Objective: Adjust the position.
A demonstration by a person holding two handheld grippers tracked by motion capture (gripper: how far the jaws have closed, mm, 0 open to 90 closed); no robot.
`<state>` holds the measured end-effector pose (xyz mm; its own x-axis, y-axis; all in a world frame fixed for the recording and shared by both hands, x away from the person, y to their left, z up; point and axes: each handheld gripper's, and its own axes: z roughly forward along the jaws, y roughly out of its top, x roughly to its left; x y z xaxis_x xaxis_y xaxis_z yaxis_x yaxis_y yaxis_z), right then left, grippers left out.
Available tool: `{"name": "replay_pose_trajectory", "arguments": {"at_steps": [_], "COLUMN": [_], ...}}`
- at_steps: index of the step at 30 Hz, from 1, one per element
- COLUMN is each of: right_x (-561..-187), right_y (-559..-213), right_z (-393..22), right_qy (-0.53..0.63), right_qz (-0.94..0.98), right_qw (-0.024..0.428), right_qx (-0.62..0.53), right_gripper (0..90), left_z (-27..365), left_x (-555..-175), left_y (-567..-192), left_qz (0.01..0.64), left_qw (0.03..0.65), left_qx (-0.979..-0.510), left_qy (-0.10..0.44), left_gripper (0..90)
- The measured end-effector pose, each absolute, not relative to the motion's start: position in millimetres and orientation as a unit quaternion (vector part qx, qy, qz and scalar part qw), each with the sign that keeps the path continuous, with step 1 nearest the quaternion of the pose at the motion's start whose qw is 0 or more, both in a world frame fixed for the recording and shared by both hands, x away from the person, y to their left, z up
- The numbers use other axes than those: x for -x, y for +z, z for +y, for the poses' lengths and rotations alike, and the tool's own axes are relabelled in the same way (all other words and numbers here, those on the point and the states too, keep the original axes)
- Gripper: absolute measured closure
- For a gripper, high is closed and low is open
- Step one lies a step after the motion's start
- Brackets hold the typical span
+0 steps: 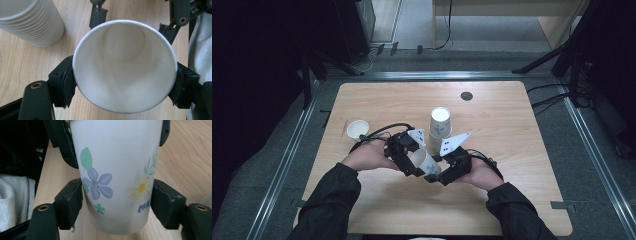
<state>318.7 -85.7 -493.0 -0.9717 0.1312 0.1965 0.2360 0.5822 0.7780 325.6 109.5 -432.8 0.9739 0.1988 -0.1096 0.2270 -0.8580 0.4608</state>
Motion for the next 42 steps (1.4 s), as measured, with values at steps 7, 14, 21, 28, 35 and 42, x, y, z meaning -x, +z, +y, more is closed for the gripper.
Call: {"name": "replay_pose_trajectory", "arguments": {"at_steps": [7, 14, 21, 28, 35, 42], "right_x": [-318, -320, -320, -320, -320, -322], "right_y": [-491, -485, -479, -475, -471, -471], "right_z": [-86, -93, -99, -102, -104, -101], "right_qy": [-0.447, -0.458, -0.471, -0.481, -0.492, -0.496], "right_qz": [-0.888, -0.882, -0.874, -0.870, -0.864, -0.861], "right_qw": [0.051, 0.047, 0.044, 0.050, 0.049, 0.057], "right_qx": [0.100, 0.105, 0.106, 0.102, 0.098, 0.094], "right_gripper": [33.0, 33.0, 33.0, 33.0, 33.1, 33.1], "left_z": [111, 120, 131, 140, 145, 144], "left_x": [-325, -330, -328, -323, -322, -321], "left_y": [-432, -430, -428, -432, -432, -434], "left_qz": [0.109, 0.132, 0.134, 0.143, 0.155, 0.166], "left_qw": [0.247, 0.292, 0.331, 0.366, 0.424, 0.448], "left_qx": [-0.962, -0.946, -0.933, -0.918, -0.890, -0.876], "left_qy": [-0.029, -0.042, -0.037, -0.043, -0.068, -0.064], "left_gripper": [19.8, 8.1, 8.1, 8.1, 8.1, 8.2]}}
